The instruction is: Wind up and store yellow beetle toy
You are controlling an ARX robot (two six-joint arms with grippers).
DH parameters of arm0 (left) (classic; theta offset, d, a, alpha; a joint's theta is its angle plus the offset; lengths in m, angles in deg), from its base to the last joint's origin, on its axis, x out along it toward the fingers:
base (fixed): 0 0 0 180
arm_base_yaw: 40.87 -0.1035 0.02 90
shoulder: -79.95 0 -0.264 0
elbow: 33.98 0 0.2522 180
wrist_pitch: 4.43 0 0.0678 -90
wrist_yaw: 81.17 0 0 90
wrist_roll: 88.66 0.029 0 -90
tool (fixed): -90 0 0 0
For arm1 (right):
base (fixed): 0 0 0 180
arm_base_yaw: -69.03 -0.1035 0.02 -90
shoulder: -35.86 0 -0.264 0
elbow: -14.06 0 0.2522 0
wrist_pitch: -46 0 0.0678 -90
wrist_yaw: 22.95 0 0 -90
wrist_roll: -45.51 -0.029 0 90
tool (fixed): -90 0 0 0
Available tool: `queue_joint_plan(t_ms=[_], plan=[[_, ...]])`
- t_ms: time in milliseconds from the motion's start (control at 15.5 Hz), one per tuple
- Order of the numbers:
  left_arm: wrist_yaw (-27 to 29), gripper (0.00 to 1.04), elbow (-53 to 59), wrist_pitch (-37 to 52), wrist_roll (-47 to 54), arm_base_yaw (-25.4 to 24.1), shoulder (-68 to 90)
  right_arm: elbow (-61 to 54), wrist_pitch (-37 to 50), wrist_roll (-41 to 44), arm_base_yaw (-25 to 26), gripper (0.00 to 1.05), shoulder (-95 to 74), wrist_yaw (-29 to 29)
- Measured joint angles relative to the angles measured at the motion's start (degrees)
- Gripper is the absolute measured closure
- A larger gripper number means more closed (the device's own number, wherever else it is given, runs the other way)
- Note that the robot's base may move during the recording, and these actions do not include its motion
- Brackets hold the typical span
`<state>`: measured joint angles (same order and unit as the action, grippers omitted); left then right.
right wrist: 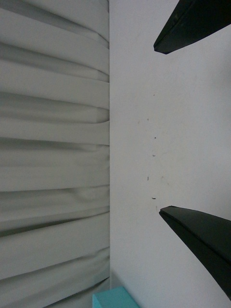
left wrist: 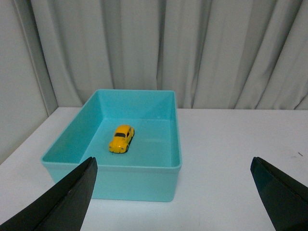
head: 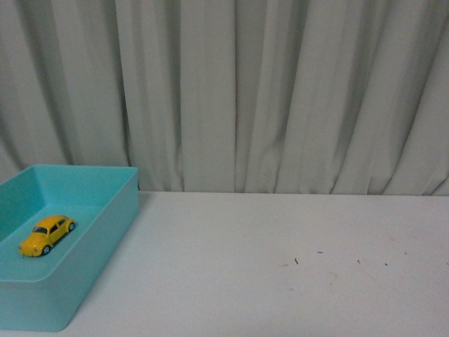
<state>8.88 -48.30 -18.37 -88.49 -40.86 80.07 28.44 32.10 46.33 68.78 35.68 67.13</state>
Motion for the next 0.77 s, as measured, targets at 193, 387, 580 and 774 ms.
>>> queue_joint_plan(t_ms=[193, 387, 580, 774], plan=[[0.00, 0.07, 0.00, 0.00, 0.00, 0.00, 0.00, 0.00, -0.07, 0.00, 0.00, 0.07, -0.02, -0.07], [-0.02, 0.07, 0.00, 0.00, 0.00, 0.00, 0.00, 0.00, -0.07, 0.02, 0.00, 0.07, -0.02, -0.07], [-0.02, 0.07, 0.00, 0.00, 0.00, 0.00, 0.00, 0.00, -0.07, 0.00, 0.00, 0.07, -0.02, -0.07], [-0.02, 0.07, 0.00, 0.02, 0.00, 0.00, 0.02, 0.00, -0.02, 0.02, 0.00, 0.07, 0.00, -0.07]])
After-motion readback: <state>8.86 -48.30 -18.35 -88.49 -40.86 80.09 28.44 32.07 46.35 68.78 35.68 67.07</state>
